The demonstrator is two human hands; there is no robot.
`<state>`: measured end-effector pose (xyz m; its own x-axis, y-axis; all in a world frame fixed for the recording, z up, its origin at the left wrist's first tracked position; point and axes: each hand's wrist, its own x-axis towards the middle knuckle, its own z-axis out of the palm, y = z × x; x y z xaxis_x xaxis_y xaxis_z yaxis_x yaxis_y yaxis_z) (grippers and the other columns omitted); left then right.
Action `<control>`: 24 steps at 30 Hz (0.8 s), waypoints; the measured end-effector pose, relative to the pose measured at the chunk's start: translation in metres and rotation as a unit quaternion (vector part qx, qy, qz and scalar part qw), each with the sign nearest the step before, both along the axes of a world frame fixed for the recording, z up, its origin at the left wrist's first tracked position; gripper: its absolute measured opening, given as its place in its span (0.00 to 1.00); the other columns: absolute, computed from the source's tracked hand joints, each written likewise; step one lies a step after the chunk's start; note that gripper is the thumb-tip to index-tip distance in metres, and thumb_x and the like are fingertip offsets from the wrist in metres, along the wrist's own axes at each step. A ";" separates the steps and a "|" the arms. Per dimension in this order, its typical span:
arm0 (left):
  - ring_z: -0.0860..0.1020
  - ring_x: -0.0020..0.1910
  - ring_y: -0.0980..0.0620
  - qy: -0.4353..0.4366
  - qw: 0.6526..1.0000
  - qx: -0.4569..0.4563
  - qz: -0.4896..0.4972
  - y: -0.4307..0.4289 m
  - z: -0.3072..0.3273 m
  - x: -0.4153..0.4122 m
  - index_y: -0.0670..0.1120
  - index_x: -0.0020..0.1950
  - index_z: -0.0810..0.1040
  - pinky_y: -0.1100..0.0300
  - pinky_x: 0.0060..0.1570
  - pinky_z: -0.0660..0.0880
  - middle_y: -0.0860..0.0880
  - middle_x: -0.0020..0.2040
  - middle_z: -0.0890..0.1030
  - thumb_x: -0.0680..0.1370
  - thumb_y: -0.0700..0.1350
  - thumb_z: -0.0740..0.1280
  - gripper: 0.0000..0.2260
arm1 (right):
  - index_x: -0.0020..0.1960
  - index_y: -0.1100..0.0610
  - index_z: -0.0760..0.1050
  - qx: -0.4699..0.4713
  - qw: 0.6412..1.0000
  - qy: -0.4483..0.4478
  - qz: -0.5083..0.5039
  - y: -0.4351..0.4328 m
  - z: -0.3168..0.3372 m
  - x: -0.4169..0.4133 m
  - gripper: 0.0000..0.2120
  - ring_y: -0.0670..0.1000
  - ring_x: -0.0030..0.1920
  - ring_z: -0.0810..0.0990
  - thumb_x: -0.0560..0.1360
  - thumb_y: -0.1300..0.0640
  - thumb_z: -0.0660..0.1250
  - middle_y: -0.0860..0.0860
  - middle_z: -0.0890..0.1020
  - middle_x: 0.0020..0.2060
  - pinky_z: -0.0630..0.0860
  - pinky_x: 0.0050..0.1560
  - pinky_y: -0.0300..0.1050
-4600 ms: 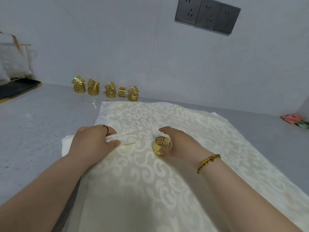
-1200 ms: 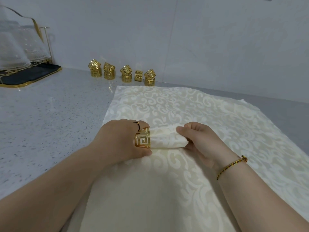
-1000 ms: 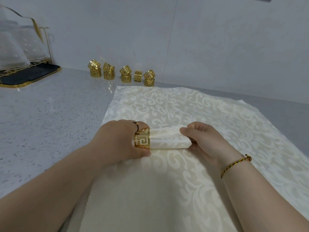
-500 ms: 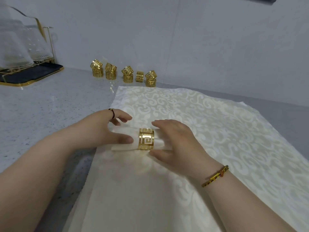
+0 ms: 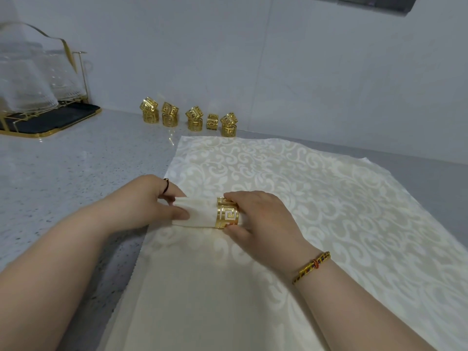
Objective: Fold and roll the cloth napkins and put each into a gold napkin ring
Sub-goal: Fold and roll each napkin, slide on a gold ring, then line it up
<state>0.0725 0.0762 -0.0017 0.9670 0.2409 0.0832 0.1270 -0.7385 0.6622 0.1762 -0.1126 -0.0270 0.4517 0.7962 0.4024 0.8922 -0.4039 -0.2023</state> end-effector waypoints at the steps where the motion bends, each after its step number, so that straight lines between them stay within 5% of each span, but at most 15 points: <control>1: 0.77 0.43 0.65 0.001 1.000 0.000 0.003 0.000 0.001 0.000 0.60 0.41 0.77 0.80 0.39 0.67 0.57 0.45 0.80 0.68 0.46 0.74 0.10 | 0.62 0.55 0.74 0.001 1.000 0.002 0.000 0.000 0.000 0.001 0.24 0.56 0.55 0.77 0.66 0.50 0.64 0.50 0.81 0.55 0.67 0.59 0.48; 6: 0.68 0.48 0.67 0.004 1.000 0.012 -0.001 -0.017 -0.002 0.005 0.67 0.58 0.60 0.74 0.45 0.64 0.73 0.49 0.63 0.63 0.51 0.76 0.33 | 0.65 0.53 0.71 0.008 1.000 0.026 0.007 -0.001 0.002 0.002 0.27 0.53 0.59 0.74 0.67 0.47 0.60 0.48 0.78 0.58 0.63 0.62 0.44; 12: 0.76 0.48 0.63 -0.043 0.999 0.033 0.001 -0.023 -0.015 0.015 0.69 0.41 0.69 0.68 0.49 0.72 0.66 0.44 0.75 0.65 0.50 0.76 0.19 | 0.63 0.53 0.73 0.015 0.999 0.029 0.010 -0.005 0.003 0.008 0.26 0.54 0.57 0.75 0.66 0.47 0.62 0.48 0.79 0.56 0.64 0.59 0.44; 18: 0.76 0.46 0.62 -0.051 0.997 0.048 0.009 -0.023 -0.016 0.014 0.67 0.40 0.69 0.68 0.46 0.72 0.64 0.42 0.75 0.67 0.47 0.73 0.17 | 0.60 0.53 0.75 0.010 1.000 0.022 0.016 -0.005 0.009 0.004 0.25 0.54 0.55 0.76 0.64 0.48 0.61 0.49 0.81 0.53 0.65 0.56 0.43; 21: 0.71 0.48 0.62 -0.037 0.997 0.066 0.019 -0.030 -0.010 0.010 0.66 0.53 0.68 0.74 0.43 0.66 0.69 0.47 0.69 0.67 0.51 0.73 0.21 | 0.58 0.55 0.76 0.001 1.000 0.021 0.010 -0.006 0.011 0.002 0.24 0.55 0.52 0.78 0.64 0.50 0.62 0.50 0.82 0.50 0.67 0.55 0.46; 24: 0.67 0.60 0.59 -0.051 0.979 0.195 0.011 -0.040 -0.006 0.008 0.59 0.69 0.62 0.69 0.58 0.61 0.65 0.61 0.67 0.67 0.58 0.71 0.33 | 0.50 0.55 0.79 0.005 1.000 -0.022 0.002 -0.006 0.010 -0.002 0.20 0.54 0.41 0.82 0.59 0.51 0.68 0.48 0.83 0.40 0.72 0.45 0.46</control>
<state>0.0804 0.0366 -0.0078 0.9438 0.1920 0.2692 0.0933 -0.9357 0.3401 0.1745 -0.1190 -0.0168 0.4299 0.7945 0.4289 0.9021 -0.3979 -0.1671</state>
